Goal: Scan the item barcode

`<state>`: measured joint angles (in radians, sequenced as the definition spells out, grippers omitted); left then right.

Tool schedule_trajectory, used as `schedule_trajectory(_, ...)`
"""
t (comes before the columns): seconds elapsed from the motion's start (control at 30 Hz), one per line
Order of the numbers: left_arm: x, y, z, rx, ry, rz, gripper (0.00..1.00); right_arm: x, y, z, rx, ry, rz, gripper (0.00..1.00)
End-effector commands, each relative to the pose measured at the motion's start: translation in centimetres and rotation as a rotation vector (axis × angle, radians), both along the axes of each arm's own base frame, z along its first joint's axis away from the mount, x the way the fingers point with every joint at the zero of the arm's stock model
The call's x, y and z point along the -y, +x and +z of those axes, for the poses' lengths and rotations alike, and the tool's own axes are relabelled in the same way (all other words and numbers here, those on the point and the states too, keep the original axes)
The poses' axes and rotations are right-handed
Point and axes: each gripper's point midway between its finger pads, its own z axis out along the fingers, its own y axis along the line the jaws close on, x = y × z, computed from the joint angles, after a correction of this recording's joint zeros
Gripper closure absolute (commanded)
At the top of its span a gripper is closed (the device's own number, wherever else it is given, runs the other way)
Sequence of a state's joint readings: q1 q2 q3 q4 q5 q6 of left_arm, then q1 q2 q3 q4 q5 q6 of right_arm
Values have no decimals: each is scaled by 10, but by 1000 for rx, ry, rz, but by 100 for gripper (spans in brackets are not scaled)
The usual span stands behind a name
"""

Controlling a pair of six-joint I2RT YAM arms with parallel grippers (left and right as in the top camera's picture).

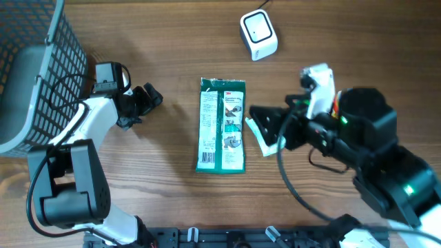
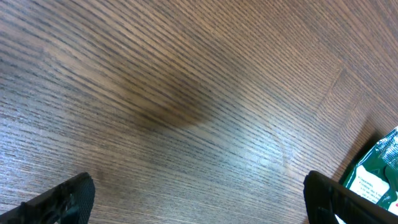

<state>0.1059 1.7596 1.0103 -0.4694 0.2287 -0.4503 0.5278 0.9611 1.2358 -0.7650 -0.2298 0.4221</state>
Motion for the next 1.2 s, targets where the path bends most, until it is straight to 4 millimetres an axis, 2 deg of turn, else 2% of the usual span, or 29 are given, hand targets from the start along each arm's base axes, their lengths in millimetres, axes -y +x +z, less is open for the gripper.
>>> schedule_trajectory(0.0,-7,8,12,37,17,14,0,42,-8,19,116,-50,-158,0)
schedule_trajectory(0.03,-7,8,12,37,17,14,0,57,-14,22,133,-63,-203,0)
schedule_trajectory(0.13,-7,8,12,37,17,14,0,81,-43,15,110,-88,-234,0)
schedule_trajectory(0.2,-7,8,12,37,17,14,0,107,-59,18,143,-91,-316,0)
schedule_trajectory(0.27,-7,8,12,37,17,14,0,134,-66,29,245,-89,-429,0)
schedule_trajectory(0.33,-7,8,12,37,17,14,0,147,-68,43,442,-153,-446,0)
schedule_trajectory(0.43,-7,8,12,37,17,14,0,154,-68,63,727,-206,-473,0)
schedule_trajectory(0.53,-7,8,12,37,17,14,0,157,-70,86,1007,-151,-536,0)
schedule_trajectory(0.63,-7,8,12,37,17,14,0,154,-74,89,1221,-72,-552,0)
schedule_trajectory(0.7,-7,8,12,37,17,14,0,153,-69,66,1303,-35,-563,0)
schedule_trajectory(0.77,-7,8,12,37,17,14,0,152,-62,47,1288,-39,-561,0)
schedule_trajectory(0.9,-7,8,12,37,17,14,0,151,-44,-7,1198,-30,-554,1)
schedule_trajectory(1.0,-7,8,12,37,17,14,0,152,-27,-43,1089,-11,-561,0)
schedule_trajectory(1.13,-7,8,12,37,17,14,0,150,-3,-109,821,-51,-540,0)
schedule_trajectory(1.17,-7,8,12,37,17,14,0,150,-1,-119,781,-64,-535,0)
